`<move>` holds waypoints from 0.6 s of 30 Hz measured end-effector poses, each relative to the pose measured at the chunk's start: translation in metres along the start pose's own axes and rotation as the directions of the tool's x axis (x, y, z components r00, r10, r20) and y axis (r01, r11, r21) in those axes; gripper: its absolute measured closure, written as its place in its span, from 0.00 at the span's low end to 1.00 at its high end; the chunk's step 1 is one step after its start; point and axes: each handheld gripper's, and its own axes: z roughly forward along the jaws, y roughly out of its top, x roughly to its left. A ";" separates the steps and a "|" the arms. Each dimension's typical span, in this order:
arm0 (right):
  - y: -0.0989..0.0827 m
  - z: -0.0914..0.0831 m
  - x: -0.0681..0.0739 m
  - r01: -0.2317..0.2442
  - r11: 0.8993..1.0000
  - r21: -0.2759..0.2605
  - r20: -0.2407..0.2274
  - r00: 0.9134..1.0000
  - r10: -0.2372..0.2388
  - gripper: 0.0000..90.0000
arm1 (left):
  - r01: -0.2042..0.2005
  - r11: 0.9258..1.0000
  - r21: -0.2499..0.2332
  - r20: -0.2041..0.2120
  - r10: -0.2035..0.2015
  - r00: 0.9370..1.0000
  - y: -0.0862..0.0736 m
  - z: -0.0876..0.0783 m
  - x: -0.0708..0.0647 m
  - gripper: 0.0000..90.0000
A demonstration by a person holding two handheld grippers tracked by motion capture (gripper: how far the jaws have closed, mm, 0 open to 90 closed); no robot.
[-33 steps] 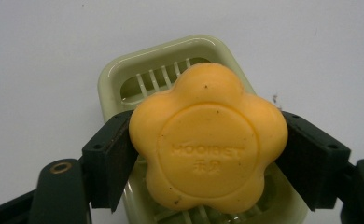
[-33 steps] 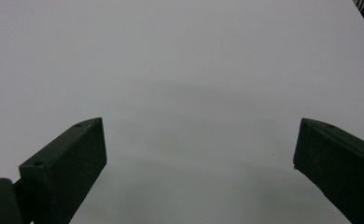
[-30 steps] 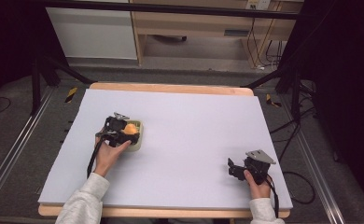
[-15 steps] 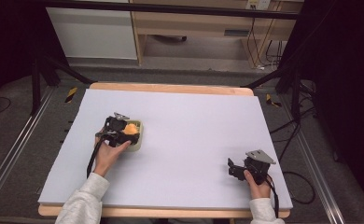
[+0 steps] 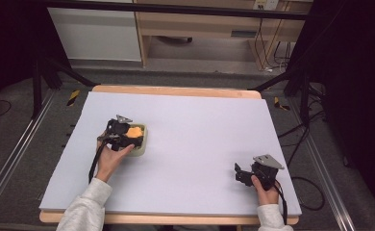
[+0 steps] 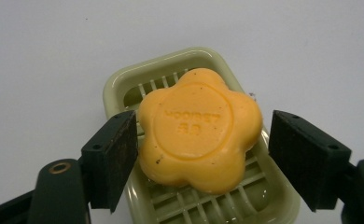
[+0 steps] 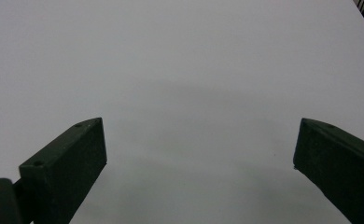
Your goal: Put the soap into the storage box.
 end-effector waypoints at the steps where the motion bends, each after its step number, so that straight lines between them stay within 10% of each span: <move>1: 0.000 0.000 0.000 0.002 1.000 0.000 0.000 1.000 -0.002 0.03 | -0.002 1.000 0.002 -0.004 0.002 1.000 0.000 0.000 0.001 0.28; 18: 0.000 0.000 0.000 -0.001 1.000 0.000 0.002 1.000 0.001 0.03 | -0.018 1.000 0.016 0.000 0.018 1.000 -0.001 0.000 0.000 0.30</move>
